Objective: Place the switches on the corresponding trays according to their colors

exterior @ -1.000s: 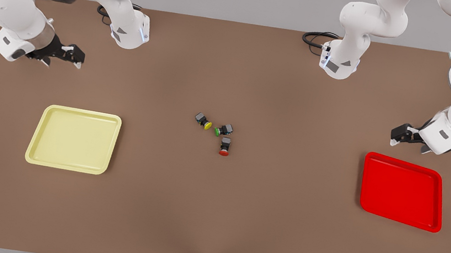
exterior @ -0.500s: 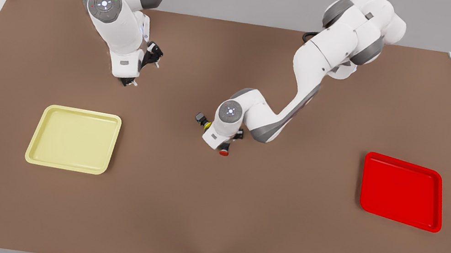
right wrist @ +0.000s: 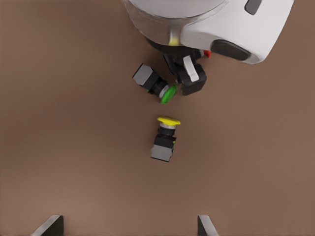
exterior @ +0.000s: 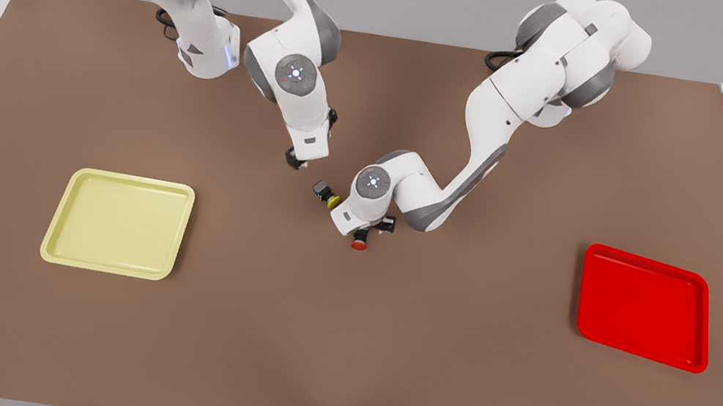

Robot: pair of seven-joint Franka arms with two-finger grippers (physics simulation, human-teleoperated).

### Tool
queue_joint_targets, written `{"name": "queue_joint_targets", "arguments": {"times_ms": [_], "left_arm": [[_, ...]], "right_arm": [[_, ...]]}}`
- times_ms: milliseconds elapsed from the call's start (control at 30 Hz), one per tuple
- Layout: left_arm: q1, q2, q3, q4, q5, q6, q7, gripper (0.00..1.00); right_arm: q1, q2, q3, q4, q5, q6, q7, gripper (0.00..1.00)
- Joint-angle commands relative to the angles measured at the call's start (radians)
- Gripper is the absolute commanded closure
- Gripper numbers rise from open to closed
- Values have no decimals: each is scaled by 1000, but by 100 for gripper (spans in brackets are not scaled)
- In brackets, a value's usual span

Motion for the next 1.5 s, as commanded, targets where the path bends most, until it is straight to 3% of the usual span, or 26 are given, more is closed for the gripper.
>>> {"name": "queue_joint_targets", "arguments": {"times_ms": [0, 33, 300, 367, 433, 633, 800, 1167, 1333, 1467], "left_arm": [[0, 0, 0, 0, -3, -2, -2, 19], [0, 0, 0, -2, -4, -3, -6, 31], [-3, 20, 0, 5, 3, 2, -2, 33], [-3, 20, 0, 5, 2, 2, -3, 35], [-3, 20, 0, 5, 3, 2, -2, 39], [-8, 20, 12, 9, 6, 3, -2, 39], [-9, 20, 12, 9, 5, 2, -6, 51], [-9, -3, 32, 9, -6, -15, 0, 50], [37, -80, 37, -11, -70, -92, 94, 47], [57, -196, 138, -77, -190, -181, 245, 50]], "right_arm": [[-4, 1, 0, -1, 0, 5, 0, 0], [-4, 4, 0, -13, 0, 33, 0, 0], [-5, 109, 0, -39, -78, 82, 2, 0], [-4, 97, 0, -99, -80, 183, 6, 0], [-4, 89, 0, -102, -136, 185, 80, 0], [32, 106, 2, -124, -136, 198, 94, 0], [30, 156, -1, -105, -138, 217, 95, 0], [26, 304, -12, -12, -195, 224, 100, 0], [35, 327, -26, -25, -232, 296, 161, 0], [64, 357, -27, -19, -248, 323, 198, 0]]}}
